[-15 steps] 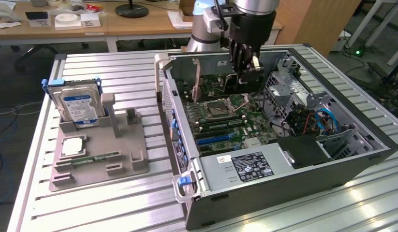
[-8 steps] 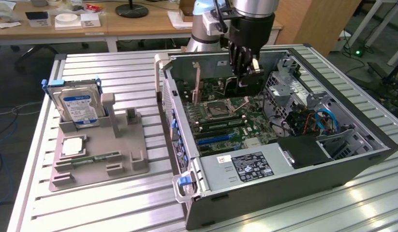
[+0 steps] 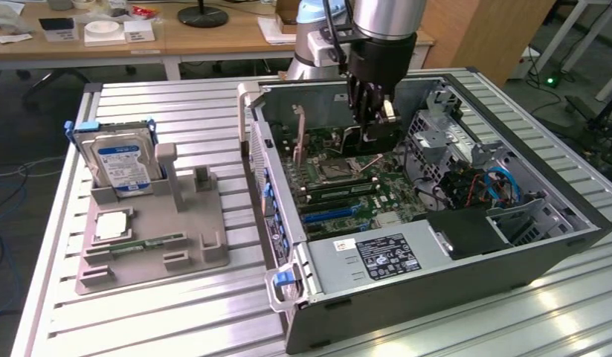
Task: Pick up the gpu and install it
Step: 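Insert the gpu into the slot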
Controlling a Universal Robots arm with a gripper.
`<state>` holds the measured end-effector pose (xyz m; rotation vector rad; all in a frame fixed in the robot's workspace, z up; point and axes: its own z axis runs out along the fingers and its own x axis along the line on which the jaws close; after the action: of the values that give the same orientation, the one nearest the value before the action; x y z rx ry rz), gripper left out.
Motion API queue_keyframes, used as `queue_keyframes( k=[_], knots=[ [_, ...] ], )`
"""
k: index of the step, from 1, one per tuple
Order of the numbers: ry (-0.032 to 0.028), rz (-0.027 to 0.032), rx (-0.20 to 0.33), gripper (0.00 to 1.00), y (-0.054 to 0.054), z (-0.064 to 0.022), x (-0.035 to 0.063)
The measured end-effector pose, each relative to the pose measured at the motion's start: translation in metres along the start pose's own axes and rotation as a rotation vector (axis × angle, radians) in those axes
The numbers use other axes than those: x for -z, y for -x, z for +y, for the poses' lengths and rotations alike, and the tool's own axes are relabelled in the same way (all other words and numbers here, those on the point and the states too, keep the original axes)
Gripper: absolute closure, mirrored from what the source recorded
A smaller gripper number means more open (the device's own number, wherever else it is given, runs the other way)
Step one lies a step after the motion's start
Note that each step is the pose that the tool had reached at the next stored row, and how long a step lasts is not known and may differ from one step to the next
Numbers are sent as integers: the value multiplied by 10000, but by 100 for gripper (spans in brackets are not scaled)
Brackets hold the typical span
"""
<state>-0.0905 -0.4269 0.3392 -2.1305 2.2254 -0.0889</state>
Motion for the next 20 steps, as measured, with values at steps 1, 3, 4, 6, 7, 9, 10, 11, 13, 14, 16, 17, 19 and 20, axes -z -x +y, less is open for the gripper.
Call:
queue_keyframes(
  k=[1,3,4,6,7,9,10,11,13,14,16,17,19,20],
  knots=[
    [2,-63,-4,73,0,1,-10],
    [2,-91,-14,73,-1,3,-32],
    [2,-103,-24,73,-2,4,-43],
    [3,-109,-43,73,-10,5,-62],
    [4,-105,-72,73,-19,5,-68],
    [1,-96,-199,73,-33,6,-83],
    [2,-91,-259,73,-43,6,-89],
    [1,-88,-307,73,-54,7,-96],
    [0,-86,-331,73,-72,12,-107],
    [-1,-87,-333,73,-76,17,-115],
    [1,-85,-332,73,-81,26,-137],
    [2,-85,-332,73,-81,32,-153],
    [5,-86,-332,73,-82,45,-187],
    [7,-86,-331,73,-82,50,-199]
  ],
)
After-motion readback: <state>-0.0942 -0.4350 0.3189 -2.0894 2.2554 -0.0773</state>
